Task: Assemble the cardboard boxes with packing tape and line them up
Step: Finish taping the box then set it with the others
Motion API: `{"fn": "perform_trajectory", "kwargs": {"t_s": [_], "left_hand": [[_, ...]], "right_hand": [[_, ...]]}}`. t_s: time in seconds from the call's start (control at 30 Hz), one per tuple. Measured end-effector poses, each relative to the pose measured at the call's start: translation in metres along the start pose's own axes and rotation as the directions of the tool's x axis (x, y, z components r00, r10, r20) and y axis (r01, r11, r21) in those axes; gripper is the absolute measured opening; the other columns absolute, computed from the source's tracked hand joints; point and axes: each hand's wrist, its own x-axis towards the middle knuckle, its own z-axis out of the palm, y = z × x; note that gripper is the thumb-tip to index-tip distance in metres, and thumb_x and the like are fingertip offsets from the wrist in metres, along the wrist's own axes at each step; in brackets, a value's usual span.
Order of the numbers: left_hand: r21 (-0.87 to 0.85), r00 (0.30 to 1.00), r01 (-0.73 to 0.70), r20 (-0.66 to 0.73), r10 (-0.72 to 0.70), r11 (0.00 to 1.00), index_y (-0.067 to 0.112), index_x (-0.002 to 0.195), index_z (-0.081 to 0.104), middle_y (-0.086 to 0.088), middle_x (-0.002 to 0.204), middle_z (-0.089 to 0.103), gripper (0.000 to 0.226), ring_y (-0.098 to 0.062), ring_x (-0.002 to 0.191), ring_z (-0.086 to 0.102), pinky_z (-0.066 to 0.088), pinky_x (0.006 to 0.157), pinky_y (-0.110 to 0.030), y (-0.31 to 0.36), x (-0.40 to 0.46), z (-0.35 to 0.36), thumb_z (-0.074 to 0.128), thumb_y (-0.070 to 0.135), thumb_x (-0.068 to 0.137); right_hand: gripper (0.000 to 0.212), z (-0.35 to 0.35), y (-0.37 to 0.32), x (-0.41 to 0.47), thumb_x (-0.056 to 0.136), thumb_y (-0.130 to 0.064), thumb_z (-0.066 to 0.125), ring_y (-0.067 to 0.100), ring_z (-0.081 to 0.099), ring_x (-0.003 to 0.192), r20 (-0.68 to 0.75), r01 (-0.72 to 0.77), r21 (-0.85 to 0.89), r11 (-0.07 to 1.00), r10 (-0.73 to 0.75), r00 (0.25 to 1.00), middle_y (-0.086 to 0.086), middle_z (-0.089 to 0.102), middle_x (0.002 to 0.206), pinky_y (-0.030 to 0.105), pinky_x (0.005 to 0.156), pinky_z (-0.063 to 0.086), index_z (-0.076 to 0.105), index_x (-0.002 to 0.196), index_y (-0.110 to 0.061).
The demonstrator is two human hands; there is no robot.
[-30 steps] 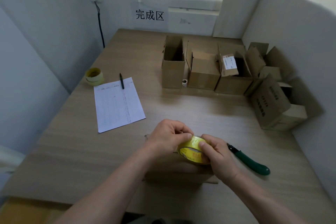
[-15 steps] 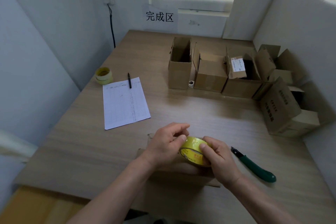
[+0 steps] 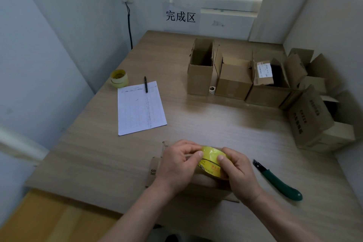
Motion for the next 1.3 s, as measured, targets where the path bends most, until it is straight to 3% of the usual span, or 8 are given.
{"fn": "perform_trajectory", "kwargs": {"t_s": [0.47, 0.6, 0.7, 0.83, 0.97, 1.13, 1.2, 1.3], "left_hand": [[-0.023, 0.983, 0.0, -0.182, -0.004, 1.0, 0.02, 0.086, 0.077, 0.015, 0.096, 0.067, 0.015, -0.003, 0.091, 0.065, 0.055, 0.079, -0.023, 0.012, -0.022, 0.019, 0.064, 0.025, 0.082], [0.063, 0.998, 0.047, -0.047, -0.044, 0.997, 0.018, 0.096, 0.075, 0.007, 0.094, 0.067, 0.012, -0.005, 0.086, 0.064, 0.051, 0.075, -0.021, 0.013, -0.002, 0.008, 0.067, 0.014, 0.088], [0.194, 0.981, 0.053, 0.173, -0.087, 0.98, 0.015, 0.111, 0.072, 0.004, 0.099, 0.061, 0.022, -0.008, 0.088, 0.06, 0.049, 0.08, -0.021, 0.018, 0.02, 0.001, 0.063, 0.011, 0.092], [0.265, 0.927, 0.057, 0.345, -0.149, 0.963, 0.015, 0.094, 0.076, 0.005, 0.081, 0.065, 0.013, -0.011, 0.077, 0.059, 0.051, 0.073, -0.029, 0.03, 0.036, -0.01, 0.063, 0.012, 0.091], [0.486, 0.869, -0.189, 0.488, -0.086, 0.853, 0.017, 0.093, 0.075, 0.008, 0.082, 0.066, 0.012, -0.007, 0.075, 0.056, 0.043, 0.065, -0.02, 0.05, 0.05, -0.02, 0.062, 0.017, 0.092], [0.596, 0.754, -0.625, 0.629, 0.191, 0.504, 0.011, 0.094, 0.062, -0.007, 0.095, 0.06, 0.013, -0.026, 0.075, 0.052, 0.032, 0.061, -0.032, 0.052, 0.047, -0.017, 0.05, 0.009, 0.091], [0.615, 0.743, -0.665, 0.604, 0.289, 0.424, 0.01, 0.086, 0.055, -0.01, 0.085, 0.055, 0.014, -0.028, 0.058, 0.048, 0.024, 0.051, -0.03, 0.045, 0.039, -0.014, 0.042, 0.004, 0.084], [0.645, 0.81, -0.586, 0.475, 0.344, 0.491, 0.015, 0.078, 0.048, -0.007, 0.075, 0.052, 0.011, -0.029, 0.046, 0.046, 0.02, 0.045, -0.026, 0.028, 0.026, -0.007, 0.053, 0.006, 0.073]], "right_hand": [[0.025, 0.001, 0.007, -0.003, 0.087, -0.046, 0.052, 0.014, 0.047, 0.06, -0.018, 0.05, -0.064, 0.997, -0.051, 0.999, -0.008, 0.051, 0.062, 0.036, 0.055, 0.039, 0.06, 0.072, -0.028], [0.036, 0.0, 0.009, -0.004, 0.088, -0.049, 0.051, 0.022, 0.051, 0.06, 0.006, 0.062, -0.115, 0.991, -0.062, 0.998, 0.005, 0.053, 0.065, 0.05, 0.055, 0.042, 0.059, 0.072, -0.017], [0.034, -0.001, 0.006, -0.006, 0.087, -0.049, 0.051, 0.016, 0.05, 0.059, 0.003, 0.068, -0.106, 0.992, -0.068, 0.998, 0.002, 0.052, 0.064, 0.046, 0.053, 0.042, 0.058, 0.071, -0.02], [0.034, -0.002, 0.004, -0.006, 0.088, -0.049, 0.05, 0.018, 0.05, 0.059, 0.017, 0.068, -0.123, 0.99, -0.066, 0.998, 0.004, 0.052, 0.065, 0.047, 0.053, 0.042, 0.058, 0.071, -0.02], [0.035, -0.001, 0.005, -0.006, 0.087, -0.049, 0.05, 0.021, 0.049, 0.058, 0.029, 0.062, -0.152, 0.986, -0.059, 0.998, 0.006, 0.05, 0.063, 0.049, 0.052, 0.04, 0.056, 0.07, -0.019], [0.037, -0.002, 0.001, -0.006, 0.086, -0.05, 0.049, 0.022, 0.05, 0.059, 0.023, 0.049, -0.127, 0.991, -0.047, 0.999, 0.008, 0.052, 0.064, 0.05, 0.054, 0.041, 0.058, 0.069, -0.018], [0.037, -0.001, 0.0, -0.005, 0.085, -0.051, 0.049, 0.02, 0.05, 0.06, 0.016, 0.036, -0.117, 0.992, -0.035, 0.999, 0.007, 0.053, 0.065, 0.049, 0.055, 0.041, 0.059, 0.07, -0.019], [0.032, 0.0, -0.001, -0.002, 0.085, -0.051, 0.049, 0.014, 0.05, 0.06, -0.007, 0.006, -0.123, 0.992, -0.007, 1.0, -0.002, 0.054, 0.062, 0.042, 0.055, 0.04, 0.06, 0.071, -0.024]]}}
